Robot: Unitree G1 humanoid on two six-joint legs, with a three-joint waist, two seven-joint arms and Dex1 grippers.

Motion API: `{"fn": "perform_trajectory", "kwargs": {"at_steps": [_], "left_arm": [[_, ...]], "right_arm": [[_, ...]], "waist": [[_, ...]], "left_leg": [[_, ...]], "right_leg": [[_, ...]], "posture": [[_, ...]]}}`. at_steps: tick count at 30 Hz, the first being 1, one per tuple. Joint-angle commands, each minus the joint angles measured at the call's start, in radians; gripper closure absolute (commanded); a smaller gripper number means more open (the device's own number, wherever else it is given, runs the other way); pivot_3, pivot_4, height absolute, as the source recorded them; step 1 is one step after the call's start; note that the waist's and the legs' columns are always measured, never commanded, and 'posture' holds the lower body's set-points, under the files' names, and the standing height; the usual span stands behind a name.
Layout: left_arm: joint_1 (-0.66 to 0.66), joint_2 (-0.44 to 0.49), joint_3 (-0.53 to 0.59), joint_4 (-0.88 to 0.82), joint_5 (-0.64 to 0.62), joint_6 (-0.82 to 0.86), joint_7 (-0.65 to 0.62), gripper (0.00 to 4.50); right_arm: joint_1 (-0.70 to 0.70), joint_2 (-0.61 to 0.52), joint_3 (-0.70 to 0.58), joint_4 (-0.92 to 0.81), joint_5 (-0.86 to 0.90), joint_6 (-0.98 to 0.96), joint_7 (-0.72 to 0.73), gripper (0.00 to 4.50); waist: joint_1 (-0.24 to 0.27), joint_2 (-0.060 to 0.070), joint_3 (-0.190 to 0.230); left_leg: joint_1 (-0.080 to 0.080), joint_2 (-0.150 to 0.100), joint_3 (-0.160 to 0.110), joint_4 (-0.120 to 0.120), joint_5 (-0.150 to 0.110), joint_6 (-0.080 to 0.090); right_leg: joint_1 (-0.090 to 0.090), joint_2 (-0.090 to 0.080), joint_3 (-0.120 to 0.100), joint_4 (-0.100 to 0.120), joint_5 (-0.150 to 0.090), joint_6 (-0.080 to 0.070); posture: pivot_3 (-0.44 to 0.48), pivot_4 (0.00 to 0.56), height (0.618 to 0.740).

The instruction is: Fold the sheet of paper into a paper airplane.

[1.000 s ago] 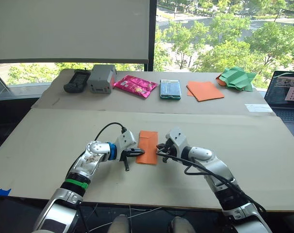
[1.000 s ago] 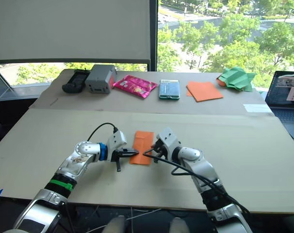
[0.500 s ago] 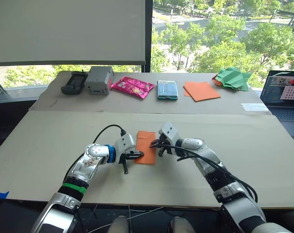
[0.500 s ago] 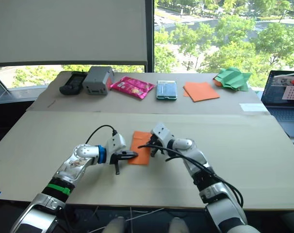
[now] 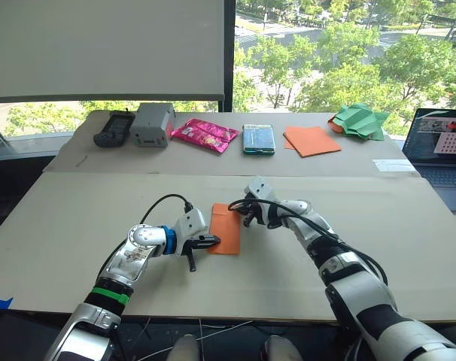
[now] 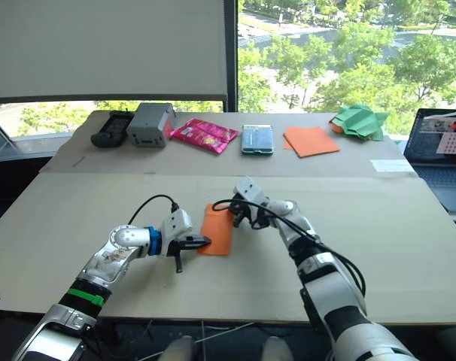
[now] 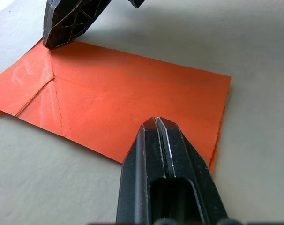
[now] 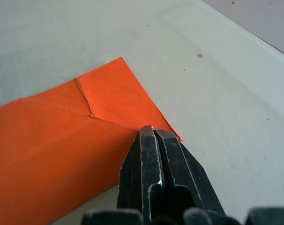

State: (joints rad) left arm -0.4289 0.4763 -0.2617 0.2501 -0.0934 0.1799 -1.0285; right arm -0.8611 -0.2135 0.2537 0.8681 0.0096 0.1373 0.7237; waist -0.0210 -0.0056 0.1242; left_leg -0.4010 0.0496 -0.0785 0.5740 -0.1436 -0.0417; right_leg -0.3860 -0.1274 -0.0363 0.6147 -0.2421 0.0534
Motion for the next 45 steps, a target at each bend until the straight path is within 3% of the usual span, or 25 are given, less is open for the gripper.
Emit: {"fn": "perform_trajectory", "kwargs": {"at_steps": [1,5,9,27,45], "left_arm": [[0.018,0.013,-0.014,0.002,0.025,0.017,0.004,4.50],[0.015,0.013,-0.014,0.003,0.026,0.018,0.004,4.50],[0.011,0.012,-0.014,0.008,0.025,0.016,0.002,4.50],[-0.007,0.005,-0.021,0.028,0.031,0.009,-0.014,4.50],[-0.020,0.002,-0.009,0.025,0.023,0.016,-0.013,4.50]], "right_arm": [[0.013,0.001,-0.002,0.033,-0.027,-0.016,0.016,4.45],[0.060,-0.008,0.007,-0.020,-0.023,-0.014,0.064,4.45],[0.183,-0.027,0.036,-0.193,-0.009,0.035,0.143,4.45],[0.549,-0.127,0.104,-0.747,0.000,0.325,0.174,4.45],[0.621,-0.178,0.097,-0.980,0.064,0.433,0.147,4.45]], "waist": [[0.000,0.000,0.000],[0.000,0.000,0.000],[0.001,0.001,-0.001],[0.008,0.002,-0.005],[0.009,0.000,-0.006]], "left_leg": [[0.000,0.000,0.000,0.000,0.000,0.000],[0.000,0.000,0.000,0.000,0.000,0.000],[0.001,0.000,0.000,0.000,0.000,0.000],[0.002,0.000,0.000,0.000,-0.001,-0.002],[0.001,0.000,0.000,0.000,-0.005,-0.008]], "right_leg": [[0.000,0.000,0.000,0.000,0.000,0.000],[0.000,0.000,0.000,0.000,0.000,0.000],[0.001,0.000,0.000,0.000,-0.001,0.000],[0.001,0.000,0.001,-0.001,-0.002,0.000],[0.001,0.000,0.000,-0.003,-0.003,0.000]], "posture": [[0.000,0.150,0.702],[0.000,0.150,0.702],[0.000,0.150,0.702],[0.000,0.150,0.702],[0.000,0.150,0.702]]}}
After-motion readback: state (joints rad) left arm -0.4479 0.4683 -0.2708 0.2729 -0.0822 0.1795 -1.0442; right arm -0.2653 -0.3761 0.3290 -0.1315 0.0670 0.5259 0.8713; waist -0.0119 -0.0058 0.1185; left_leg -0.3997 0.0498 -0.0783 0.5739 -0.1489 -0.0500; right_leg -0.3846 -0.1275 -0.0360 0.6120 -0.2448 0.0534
